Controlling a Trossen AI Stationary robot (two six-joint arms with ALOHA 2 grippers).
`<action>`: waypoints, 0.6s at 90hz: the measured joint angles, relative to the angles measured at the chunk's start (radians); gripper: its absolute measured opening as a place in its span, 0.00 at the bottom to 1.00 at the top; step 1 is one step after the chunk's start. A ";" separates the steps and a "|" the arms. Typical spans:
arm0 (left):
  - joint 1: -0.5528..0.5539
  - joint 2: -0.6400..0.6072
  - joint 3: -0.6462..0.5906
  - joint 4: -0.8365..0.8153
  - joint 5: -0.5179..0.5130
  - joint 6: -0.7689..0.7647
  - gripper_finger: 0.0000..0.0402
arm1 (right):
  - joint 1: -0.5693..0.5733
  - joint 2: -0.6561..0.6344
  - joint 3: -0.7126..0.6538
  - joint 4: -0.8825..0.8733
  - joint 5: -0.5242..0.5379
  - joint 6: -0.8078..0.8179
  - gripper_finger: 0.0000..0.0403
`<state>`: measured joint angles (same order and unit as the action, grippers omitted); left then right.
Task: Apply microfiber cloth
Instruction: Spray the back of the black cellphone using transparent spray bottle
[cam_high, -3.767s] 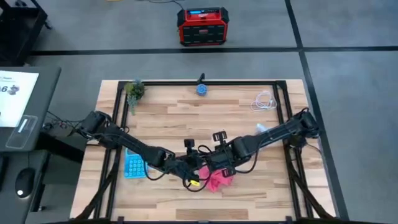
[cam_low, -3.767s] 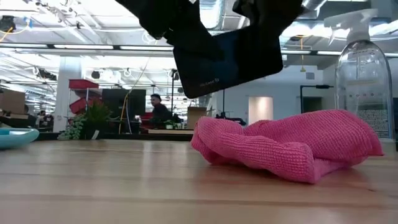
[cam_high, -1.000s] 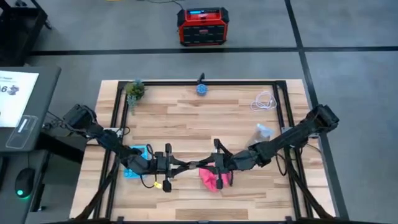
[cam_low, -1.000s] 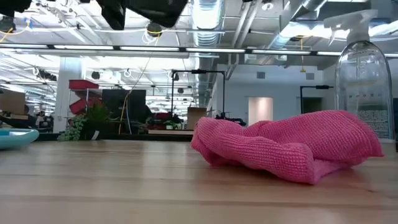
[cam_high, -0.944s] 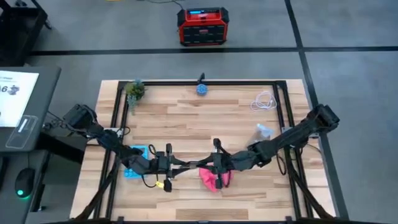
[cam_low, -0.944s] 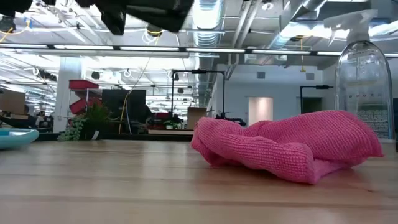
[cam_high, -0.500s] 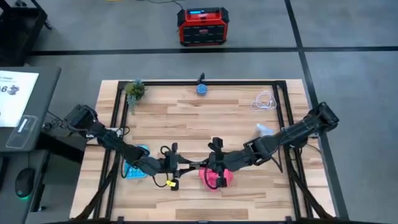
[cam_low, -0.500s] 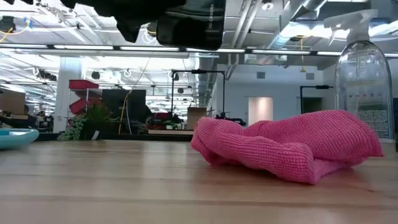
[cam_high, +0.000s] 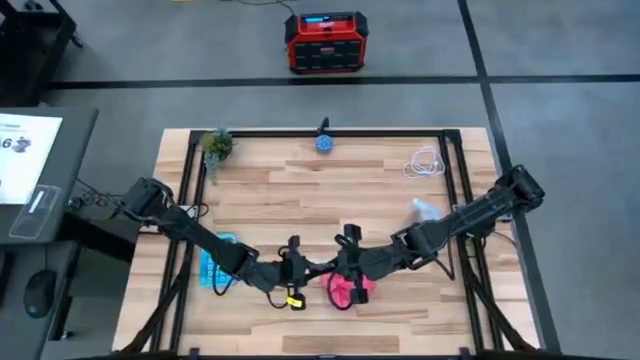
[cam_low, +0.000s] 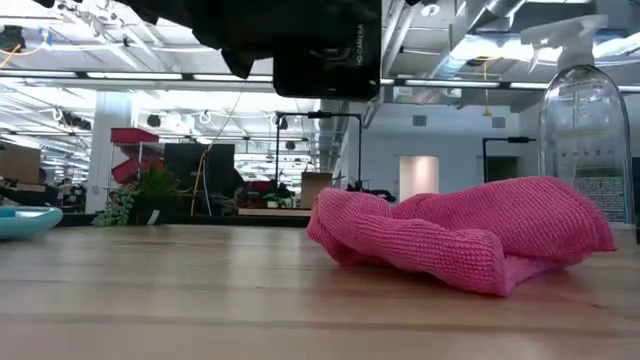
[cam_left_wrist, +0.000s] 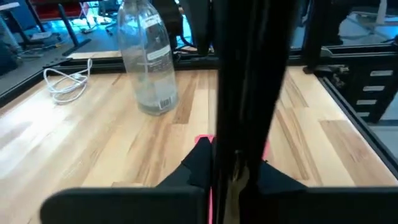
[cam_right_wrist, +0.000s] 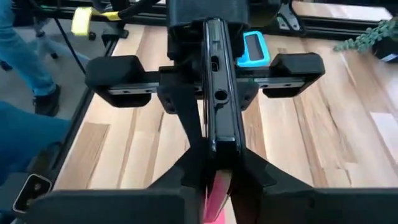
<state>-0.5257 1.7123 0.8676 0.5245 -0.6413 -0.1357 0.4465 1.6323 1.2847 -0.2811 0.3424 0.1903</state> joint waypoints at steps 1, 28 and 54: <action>0.000 0.000 0.000 -0.001 -0.003 -0.001 0.02 | 0.000 0.002 0.000 -0.002 0.000 -0.002 0.15; 0.000 -0.001 -0.001 -0.084 -0.096 -0.104 0.01 | 0.000 -0.035 0.120 -0.411 0.045 -0.037 0.40; 0.000 -0.001 -0.001 -0.094 -0.102 -0.111 0.01 | -0.061 -0.132 0.286 -1.072 0.057 0.213 0.56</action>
<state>-0.5255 1.7111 0.8665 0.4303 -0.7429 -0.2468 0.3858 1.5005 1.5708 -1.3529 0.3999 0.4033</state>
